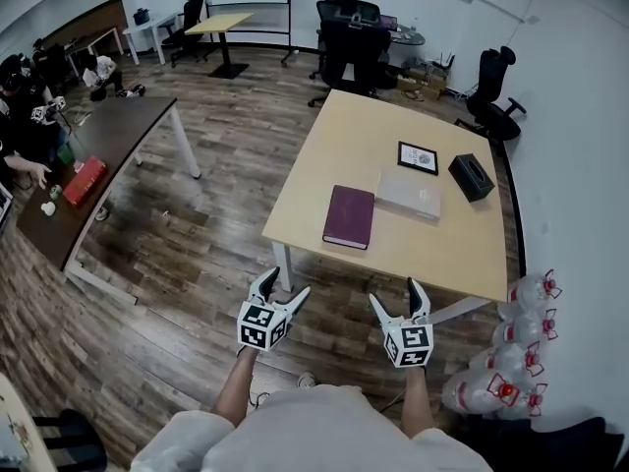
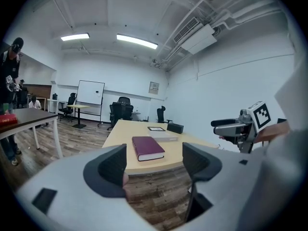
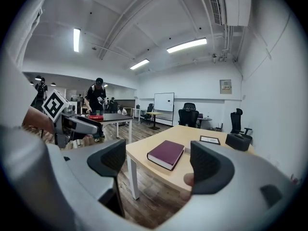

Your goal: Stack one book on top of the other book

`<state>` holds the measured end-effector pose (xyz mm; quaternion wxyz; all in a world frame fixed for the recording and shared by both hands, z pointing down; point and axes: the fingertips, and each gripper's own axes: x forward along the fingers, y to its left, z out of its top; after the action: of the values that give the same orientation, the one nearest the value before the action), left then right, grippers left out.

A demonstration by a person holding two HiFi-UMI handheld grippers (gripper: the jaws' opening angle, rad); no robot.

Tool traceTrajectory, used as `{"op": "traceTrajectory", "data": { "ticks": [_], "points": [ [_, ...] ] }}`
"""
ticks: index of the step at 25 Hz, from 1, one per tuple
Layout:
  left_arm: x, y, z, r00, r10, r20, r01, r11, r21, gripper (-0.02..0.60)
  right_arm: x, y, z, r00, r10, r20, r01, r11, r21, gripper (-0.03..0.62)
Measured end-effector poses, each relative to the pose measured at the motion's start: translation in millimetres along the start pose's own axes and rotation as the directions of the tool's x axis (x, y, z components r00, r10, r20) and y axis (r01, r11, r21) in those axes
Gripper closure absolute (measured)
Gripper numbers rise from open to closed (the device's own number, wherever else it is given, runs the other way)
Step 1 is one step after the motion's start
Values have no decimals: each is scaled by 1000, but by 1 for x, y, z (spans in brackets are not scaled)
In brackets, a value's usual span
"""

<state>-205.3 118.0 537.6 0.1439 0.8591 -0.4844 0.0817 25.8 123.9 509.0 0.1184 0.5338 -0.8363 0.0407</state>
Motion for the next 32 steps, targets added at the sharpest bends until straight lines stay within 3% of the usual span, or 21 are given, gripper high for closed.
{"op": "traceTrajectory", "data": {
  "ticks": [16,32],
  "points": [
    [58,28,5,999,-39,-36,39,999,1,219,49,-22,-7,999,-25,-28,25,999,23,191],
    [174,46,34,997,11,-74,-12,1000,-13,219,144,-97,-1,995,90,-42,-87,995,51,192]
  ]
}}
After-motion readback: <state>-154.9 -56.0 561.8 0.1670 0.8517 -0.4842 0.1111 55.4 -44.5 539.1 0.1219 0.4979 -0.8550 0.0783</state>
